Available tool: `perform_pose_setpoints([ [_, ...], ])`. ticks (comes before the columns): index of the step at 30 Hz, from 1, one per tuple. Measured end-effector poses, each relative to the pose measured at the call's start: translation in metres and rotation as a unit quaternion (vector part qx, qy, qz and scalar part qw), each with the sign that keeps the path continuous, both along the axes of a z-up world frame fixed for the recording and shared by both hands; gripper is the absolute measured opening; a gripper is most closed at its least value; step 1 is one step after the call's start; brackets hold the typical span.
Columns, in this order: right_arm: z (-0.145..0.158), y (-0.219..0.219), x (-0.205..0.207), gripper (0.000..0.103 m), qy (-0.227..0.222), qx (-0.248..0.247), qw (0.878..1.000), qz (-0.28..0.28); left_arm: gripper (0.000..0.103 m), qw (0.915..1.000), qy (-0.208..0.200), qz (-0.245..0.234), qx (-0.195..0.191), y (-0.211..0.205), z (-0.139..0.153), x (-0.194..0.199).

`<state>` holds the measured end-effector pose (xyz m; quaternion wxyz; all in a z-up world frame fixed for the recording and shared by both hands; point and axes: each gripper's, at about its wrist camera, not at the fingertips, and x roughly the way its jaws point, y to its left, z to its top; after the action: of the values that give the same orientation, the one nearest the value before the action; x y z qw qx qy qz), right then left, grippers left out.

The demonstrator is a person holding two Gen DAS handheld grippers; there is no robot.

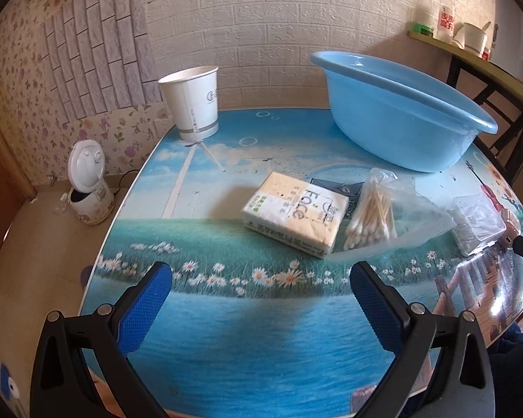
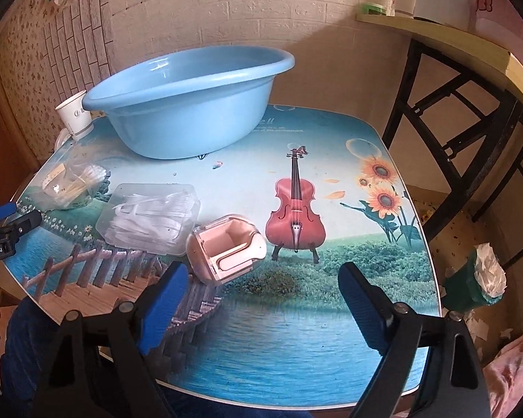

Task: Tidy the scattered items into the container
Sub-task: 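Grasp the Face tissue pack with the left gripper while the right grasps the pink holder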

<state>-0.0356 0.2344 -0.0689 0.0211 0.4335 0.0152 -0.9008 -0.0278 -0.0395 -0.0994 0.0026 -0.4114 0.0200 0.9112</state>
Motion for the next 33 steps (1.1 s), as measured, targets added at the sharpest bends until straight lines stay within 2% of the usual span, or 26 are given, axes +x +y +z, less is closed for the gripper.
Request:
perform_pose_setpoints([
  [8, -0.006, -0.004, -0.014, 0.090, -0.011, 0.009, 1.000, 0.025, 0.103, 0.9997, -0.010, -0.022, -0.007, -0.002, -0.003, -0.019],
  [21, -0.013, -0.005, -0.025, 0.089, -0.022, 0.005, 0.999, 0.031, 0.103, 0.9984, -0.023, -0.051, -0.010, 0.008, -0.010, -0.044],
  [25, -0.013, -0.003, -0.028, 0.078, -0.024, -0.011, 0.999, 0.031, 0.102, 0.9981, -0.025, -0.056, -0.006, 0.010, -0.011, -0.049],
  [28, -0.014, -0.004, -0.029, 0.076, -0.025, -0.014, 0.999, 0.027, 0.098, 0.9976, -0.027, -0.063, -0.006, 0.013, -0.013, -0.052],
  [33, -0.013, -0.004, -0.032, 0.068, -0.024, -0.019, 0.999, 0.025, 0.079, 0.9962, -0.028, -0.082, 0.013, 0.016, -0.014, -0.050],
])
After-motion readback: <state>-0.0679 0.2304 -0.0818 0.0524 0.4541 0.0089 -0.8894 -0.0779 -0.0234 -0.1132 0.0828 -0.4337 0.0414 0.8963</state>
